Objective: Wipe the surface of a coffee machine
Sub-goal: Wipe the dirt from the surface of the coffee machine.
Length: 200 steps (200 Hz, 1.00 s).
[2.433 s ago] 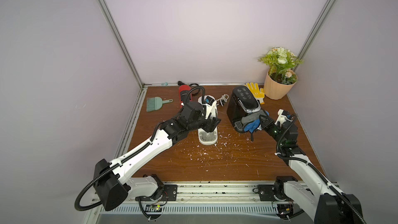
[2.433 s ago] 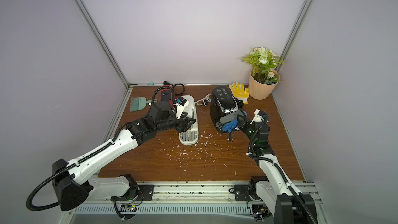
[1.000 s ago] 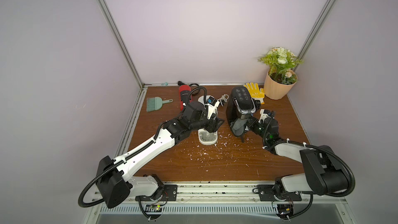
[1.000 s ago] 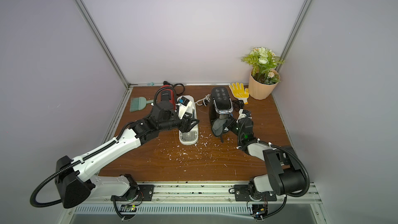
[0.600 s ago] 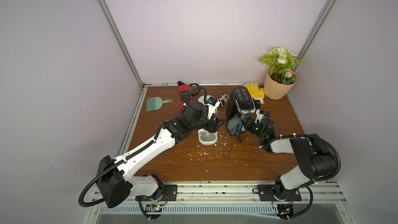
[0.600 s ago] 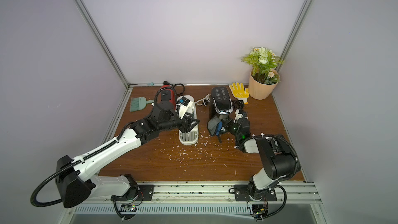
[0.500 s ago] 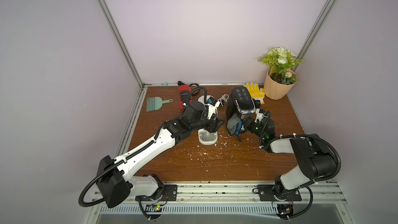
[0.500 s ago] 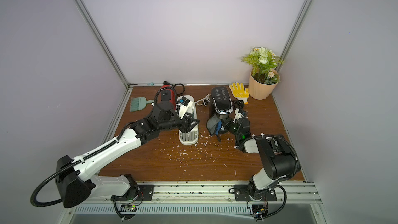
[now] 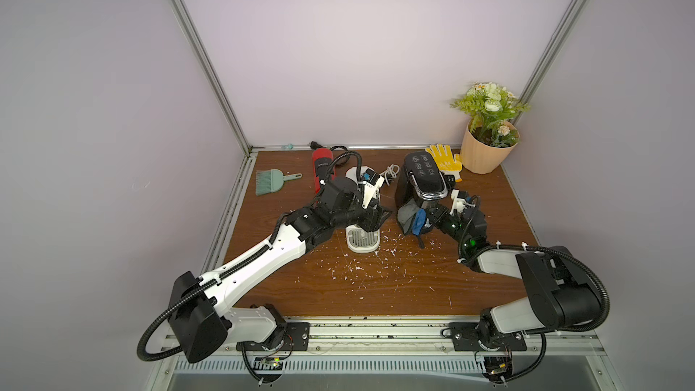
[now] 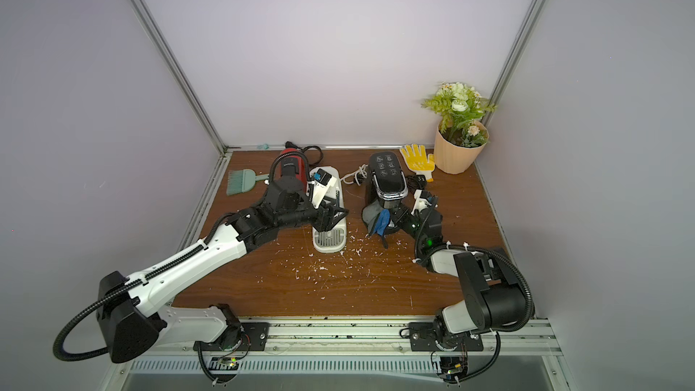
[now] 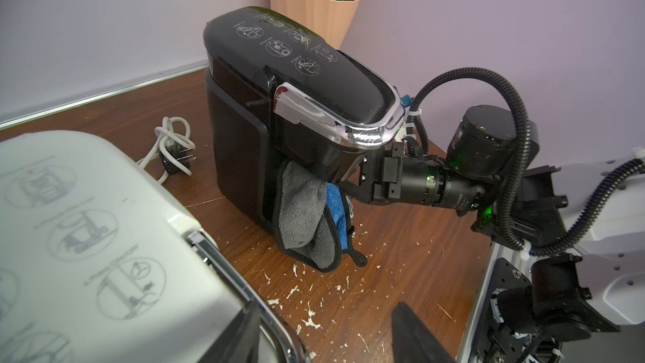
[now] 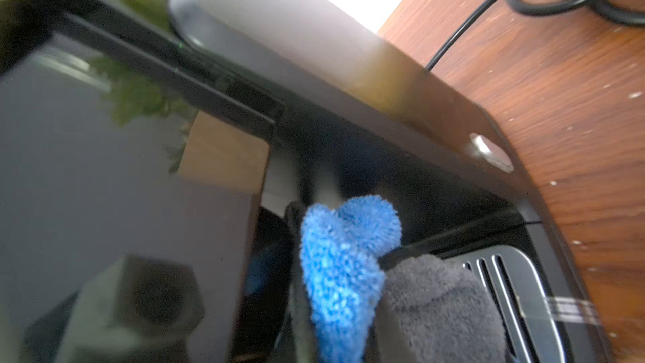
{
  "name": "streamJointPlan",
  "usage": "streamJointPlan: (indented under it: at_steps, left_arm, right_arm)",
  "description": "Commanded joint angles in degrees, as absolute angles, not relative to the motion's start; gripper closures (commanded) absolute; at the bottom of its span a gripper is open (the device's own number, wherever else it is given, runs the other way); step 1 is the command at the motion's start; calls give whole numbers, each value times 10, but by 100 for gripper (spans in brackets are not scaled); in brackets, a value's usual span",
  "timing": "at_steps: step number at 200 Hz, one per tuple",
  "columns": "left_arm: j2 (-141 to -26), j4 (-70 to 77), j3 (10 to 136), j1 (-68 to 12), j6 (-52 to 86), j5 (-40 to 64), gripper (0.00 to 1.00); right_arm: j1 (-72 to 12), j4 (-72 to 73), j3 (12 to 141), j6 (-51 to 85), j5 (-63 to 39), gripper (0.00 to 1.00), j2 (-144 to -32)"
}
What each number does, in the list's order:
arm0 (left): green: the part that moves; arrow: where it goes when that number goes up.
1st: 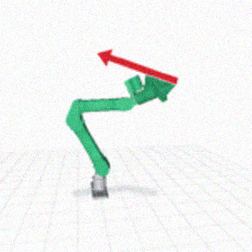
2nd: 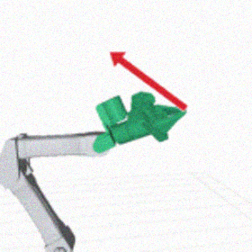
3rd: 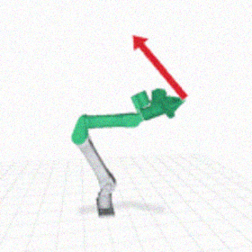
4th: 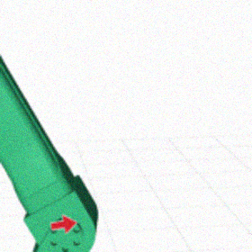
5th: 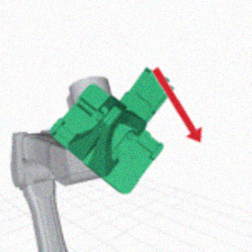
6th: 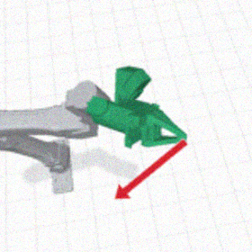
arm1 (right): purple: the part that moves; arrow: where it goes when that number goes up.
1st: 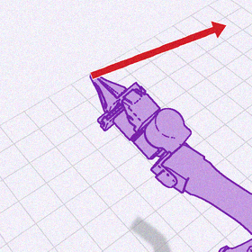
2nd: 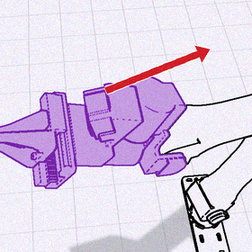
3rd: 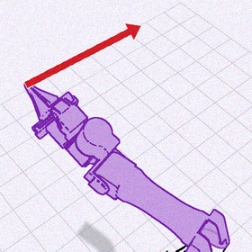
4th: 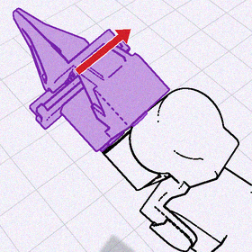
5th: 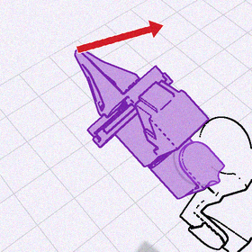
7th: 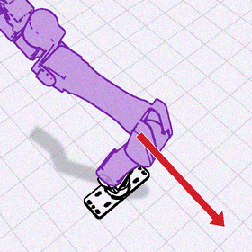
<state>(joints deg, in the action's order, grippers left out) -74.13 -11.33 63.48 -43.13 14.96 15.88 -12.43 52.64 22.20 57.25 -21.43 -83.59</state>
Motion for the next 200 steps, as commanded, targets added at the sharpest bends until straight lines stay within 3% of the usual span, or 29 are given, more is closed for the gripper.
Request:
streamJointPlan:
  at_steps: [1,100,157,200]
  left_arm:
    - [-742,-139,642,-430,152,161,38]
    - [-744,-130,635,-431,153,162,38]
    - [-744,-129,631,-431,157,164,38]
    - [-736,-135,626,-429,157,157,38]
  right_arm:
    - [-108,630,241,579,-228,92,-785]
    - [-79,526,227,554,-185,93,-746]
    - [-136,420,281,495,-85,94,-844]
    - [-151,303,307,460,34,95,-831]
